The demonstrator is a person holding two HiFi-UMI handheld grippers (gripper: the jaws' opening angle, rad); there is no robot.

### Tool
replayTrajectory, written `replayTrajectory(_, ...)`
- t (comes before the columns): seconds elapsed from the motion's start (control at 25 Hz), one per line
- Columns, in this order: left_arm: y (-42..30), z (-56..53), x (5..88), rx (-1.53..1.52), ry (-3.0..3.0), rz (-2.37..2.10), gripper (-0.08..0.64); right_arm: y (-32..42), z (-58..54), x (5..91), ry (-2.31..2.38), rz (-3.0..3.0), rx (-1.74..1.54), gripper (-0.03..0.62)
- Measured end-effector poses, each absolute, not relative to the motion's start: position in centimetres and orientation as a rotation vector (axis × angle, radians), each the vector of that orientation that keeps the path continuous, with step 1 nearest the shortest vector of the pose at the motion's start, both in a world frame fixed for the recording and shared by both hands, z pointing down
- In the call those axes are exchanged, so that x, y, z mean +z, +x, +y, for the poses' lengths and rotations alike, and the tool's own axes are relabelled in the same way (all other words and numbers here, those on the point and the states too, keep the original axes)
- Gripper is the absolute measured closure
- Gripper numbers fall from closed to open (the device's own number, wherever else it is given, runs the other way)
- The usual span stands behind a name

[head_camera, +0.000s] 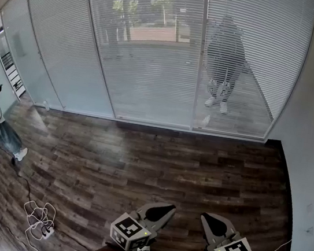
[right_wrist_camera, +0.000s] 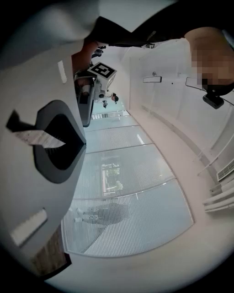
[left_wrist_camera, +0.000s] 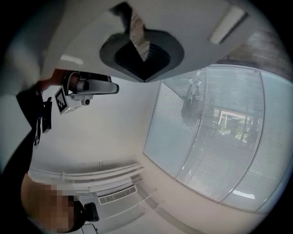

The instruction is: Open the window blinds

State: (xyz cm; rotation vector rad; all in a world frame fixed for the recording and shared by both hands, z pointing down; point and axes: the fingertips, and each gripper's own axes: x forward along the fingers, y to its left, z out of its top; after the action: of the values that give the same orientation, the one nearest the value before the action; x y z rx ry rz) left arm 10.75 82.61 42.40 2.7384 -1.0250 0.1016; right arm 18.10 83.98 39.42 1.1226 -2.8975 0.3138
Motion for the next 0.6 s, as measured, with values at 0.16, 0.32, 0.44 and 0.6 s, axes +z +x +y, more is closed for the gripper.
replayTrajectory(0.16, 11.0, 82.7, 42.4, 0.104, 2.739, -1.021, 0.558, 18.4, 84.1, 39.3, 1.122, -2.902, 0.311, 0.569)
replayTrajectory(0.32, 10.9, 82.9, 42.3, 0.107, 2.745, -1.027, 0.558, 18.4, 84.4, 39.9, 1.123, -2.886, 0.331, 0.569)
replayTrajectory(0.44, 11.0, 83.0, 42.3, 0.102, 2.744, -1.027, 0.558, 18.5, 84.5, 39.8, 1.103, -2.915, 0.348, 0.566)
replayTrajectory(0.6, 10.9, 83.1, 42.1, 0.08, 2.736, -1.024, 0.559, 16.7, 85.7, 38.5, 0.99, -3.008, 0.308, 0.565)
